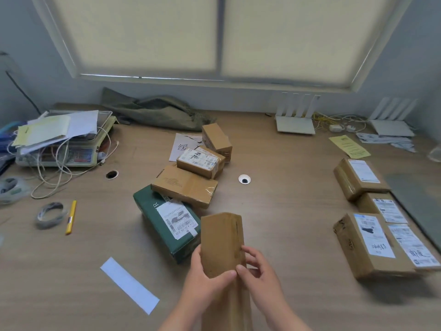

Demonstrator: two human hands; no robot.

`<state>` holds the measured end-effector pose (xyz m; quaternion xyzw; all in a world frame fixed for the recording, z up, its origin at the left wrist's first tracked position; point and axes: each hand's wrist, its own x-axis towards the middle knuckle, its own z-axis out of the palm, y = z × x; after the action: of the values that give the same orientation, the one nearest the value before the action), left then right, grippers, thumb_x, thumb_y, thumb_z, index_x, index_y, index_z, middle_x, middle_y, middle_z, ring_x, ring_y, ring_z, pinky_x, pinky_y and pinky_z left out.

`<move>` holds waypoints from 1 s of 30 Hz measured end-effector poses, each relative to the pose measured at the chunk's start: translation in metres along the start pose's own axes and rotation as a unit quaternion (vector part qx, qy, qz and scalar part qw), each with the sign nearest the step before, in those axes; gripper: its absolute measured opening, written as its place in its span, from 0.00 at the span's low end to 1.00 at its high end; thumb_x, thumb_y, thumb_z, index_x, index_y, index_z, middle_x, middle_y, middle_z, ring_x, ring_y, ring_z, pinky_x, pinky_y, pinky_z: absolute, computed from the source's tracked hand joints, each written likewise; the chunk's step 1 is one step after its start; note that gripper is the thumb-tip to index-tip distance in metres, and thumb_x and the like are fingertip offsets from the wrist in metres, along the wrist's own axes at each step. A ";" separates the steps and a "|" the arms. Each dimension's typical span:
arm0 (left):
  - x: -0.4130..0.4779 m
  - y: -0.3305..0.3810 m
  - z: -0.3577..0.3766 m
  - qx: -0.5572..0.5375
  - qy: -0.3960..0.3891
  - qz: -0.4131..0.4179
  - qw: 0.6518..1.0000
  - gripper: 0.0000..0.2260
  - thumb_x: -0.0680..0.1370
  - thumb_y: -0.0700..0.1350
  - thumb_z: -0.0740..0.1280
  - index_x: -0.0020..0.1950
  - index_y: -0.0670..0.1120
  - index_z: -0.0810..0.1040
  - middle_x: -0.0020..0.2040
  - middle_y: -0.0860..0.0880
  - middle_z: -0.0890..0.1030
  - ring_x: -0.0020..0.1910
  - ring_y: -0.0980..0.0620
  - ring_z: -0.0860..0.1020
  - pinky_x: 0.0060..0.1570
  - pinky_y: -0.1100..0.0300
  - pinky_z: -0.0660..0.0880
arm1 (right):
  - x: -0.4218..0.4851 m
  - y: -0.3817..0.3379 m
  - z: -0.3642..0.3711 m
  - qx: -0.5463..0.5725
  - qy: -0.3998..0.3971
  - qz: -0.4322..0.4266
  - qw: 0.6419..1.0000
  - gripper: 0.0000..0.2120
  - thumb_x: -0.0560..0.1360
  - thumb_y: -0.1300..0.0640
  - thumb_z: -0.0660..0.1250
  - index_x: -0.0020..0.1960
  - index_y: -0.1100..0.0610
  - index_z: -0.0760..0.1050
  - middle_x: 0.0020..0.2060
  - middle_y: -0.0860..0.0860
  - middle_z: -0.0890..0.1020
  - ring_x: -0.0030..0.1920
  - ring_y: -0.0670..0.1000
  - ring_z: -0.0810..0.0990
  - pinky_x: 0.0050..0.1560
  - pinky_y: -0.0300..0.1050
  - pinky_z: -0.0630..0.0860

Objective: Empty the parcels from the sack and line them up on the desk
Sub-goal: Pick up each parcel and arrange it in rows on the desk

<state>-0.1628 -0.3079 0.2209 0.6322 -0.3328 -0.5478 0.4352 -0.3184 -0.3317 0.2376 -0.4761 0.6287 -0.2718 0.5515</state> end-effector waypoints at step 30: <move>0.001 0.056 0.005 -0.187 -0.030 0.034 0.981 0.16 0.79 0.53 0.69 0.67 0.63 0.77 0.64 0.51 0.82 0.63 0.49 0.81 0.65 0.44 0.76 | 0.004 -0.036 -0.020 0.173 -0.086 -0.095 0.977 0.22 0.67 0.48 0.77 0.61 0.45 0.82 0.56 0.51 0.86 0.58 0.56 0.84 0.60 0.55 0.81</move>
<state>-0.1640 -0.3318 0.2715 0.5115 -0.2590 -0.6035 0.5542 -0.3261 -0.3533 0.2722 -0.4527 0.4743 -0.3851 0.6495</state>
